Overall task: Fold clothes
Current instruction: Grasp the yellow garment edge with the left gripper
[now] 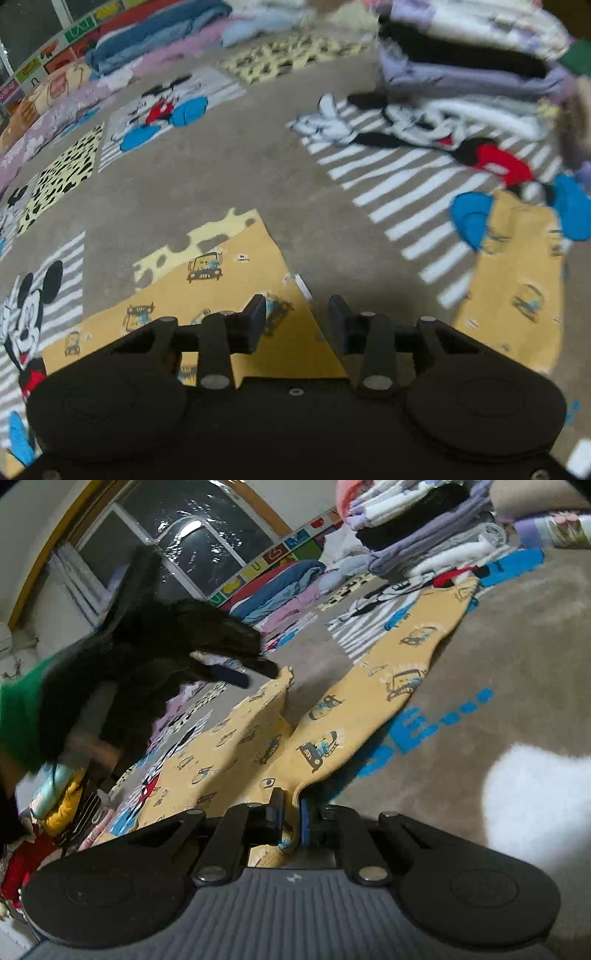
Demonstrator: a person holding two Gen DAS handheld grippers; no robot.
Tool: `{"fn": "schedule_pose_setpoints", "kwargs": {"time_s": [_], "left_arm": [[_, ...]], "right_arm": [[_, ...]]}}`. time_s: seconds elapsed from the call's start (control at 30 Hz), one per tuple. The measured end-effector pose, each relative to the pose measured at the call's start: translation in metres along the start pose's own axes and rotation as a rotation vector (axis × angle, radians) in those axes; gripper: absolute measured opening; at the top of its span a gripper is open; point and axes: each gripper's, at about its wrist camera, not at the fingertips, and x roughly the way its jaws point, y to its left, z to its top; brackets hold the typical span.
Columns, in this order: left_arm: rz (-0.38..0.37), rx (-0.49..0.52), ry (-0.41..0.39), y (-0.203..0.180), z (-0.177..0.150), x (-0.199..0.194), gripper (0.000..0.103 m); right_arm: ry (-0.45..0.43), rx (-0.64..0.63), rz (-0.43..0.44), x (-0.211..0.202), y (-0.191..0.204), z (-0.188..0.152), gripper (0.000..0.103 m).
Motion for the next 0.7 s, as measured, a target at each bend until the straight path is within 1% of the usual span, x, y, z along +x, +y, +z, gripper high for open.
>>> {"fn": "schedule_pose_setpoints", "kwargs": {"time_s": [0.07,0.17,0.23,0.27,0.3,0.6,0.63,0.7], "left_arm": [[0.020,0.015,0.046,-0.003,0.009,0.014,0.037],[0.049,0.040,0.093,-0.006,0.017,0.031,0.031],[0.059,0.047,0.103,-0.006,0.021,0.036,0.015],[0.065,0.048,0.105,-0.007,0.023,0.037,0.012],[0.071,0.050,0.107,-0.007,0.026,0.038,0.010],[0.093,0.026,0.120,0.006,0.041,0.050,0.010],[0.085,0.015,0.117,0.009,0.042,0.050,0.009],[0.068,-0.009,0.112,0.016,0.041,0.049,0.003]], "right_arm": [[0.000,0.001,0.007,0.000,-0.002,0.000,0.008],[0.000,-0.019,0.010,-0.002,0.001,0.000,0.009],[0.000,-0.021,0.011,-0.003,0.000,0.001,0.009],[0.000,-0.018,0.011,-0.004,0.000,0.001,0.009],[0.000,-0.017,0.012,-0.004,-0.001,0.001,0.009],[-0.009,-0.054,0.010,-0.009,0.002,0.001,0.009],[-0.012,-0.059,0.010,-0.010,0.002,0.002,0.009],[-0.018,-0.070,0.009,-0.012,0.003,0.003,0.009]]}}
